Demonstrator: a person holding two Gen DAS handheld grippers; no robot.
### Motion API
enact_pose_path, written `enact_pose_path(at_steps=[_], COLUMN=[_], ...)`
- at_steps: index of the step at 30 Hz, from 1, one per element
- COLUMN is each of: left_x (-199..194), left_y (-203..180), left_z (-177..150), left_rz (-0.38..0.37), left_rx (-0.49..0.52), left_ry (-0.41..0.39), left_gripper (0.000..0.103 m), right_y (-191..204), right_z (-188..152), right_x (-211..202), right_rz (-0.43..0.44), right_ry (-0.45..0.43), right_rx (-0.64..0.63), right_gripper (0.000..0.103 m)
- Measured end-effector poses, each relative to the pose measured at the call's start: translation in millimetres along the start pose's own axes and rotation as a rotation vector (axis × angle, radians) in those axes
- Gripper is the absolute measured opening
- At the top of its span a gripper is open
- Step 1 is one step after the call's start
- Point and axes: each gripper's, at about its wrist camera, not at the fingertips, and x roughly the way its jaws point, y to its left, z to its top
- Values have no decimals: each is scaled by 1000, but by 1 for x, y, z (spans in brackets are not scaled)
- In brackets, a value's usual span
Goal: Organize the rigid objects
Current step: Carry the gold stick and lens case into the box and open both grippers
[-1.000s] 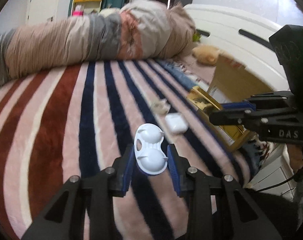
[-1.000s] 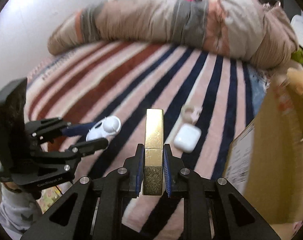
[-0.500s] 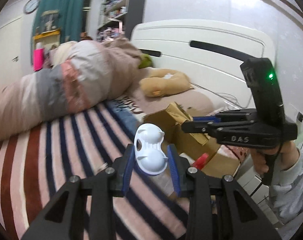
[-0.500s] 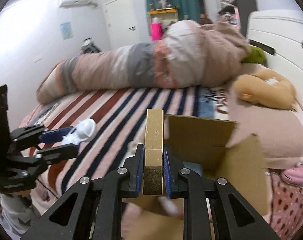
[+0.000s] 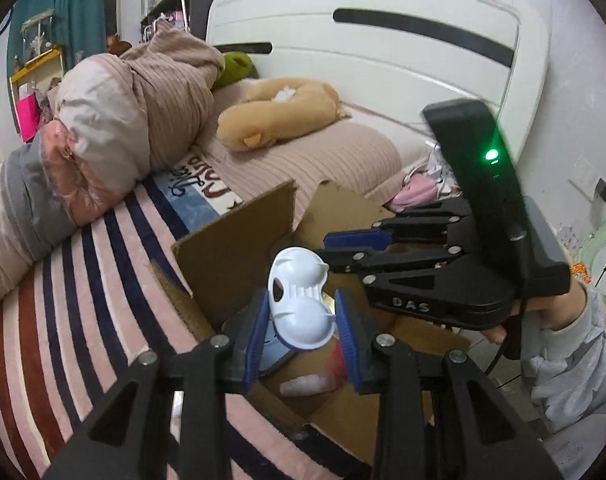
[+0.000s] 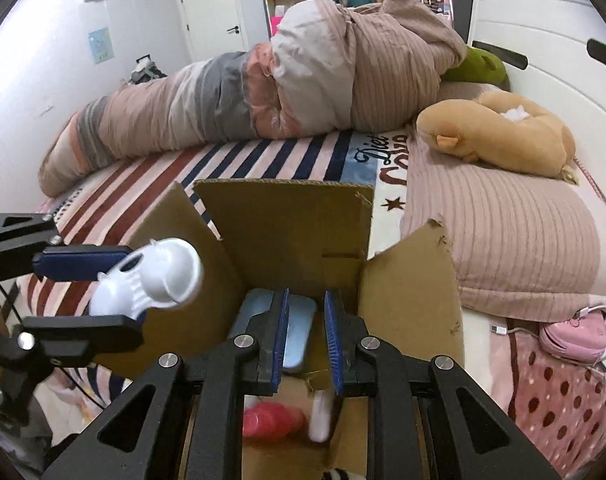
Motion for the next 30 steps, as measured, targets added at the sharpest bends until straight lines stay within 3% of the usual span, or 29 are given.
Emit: enact_pose_path(at_steps=[10,15,25,30], left_x=[14,9,-40,-78], left_y=[-5,-4,26,63], left_z=[-2,-5,-13,-35], left_rz=[6,18,59,144], left_rx=[14,8,-51,-102], left_ry=[48,46,-42,-93], left_gripper=[31,44,55,61], right_y=[-9,-4,20,62], right_z=[-9,-13,-5,4], right_x=[-10,-16,-28,-37], right_rz=[15,12,22,68], right_ry=[-19,-15,-13,-46], right_rx=[24,19,-23,-80], right_gripper=[14,15,15,15])
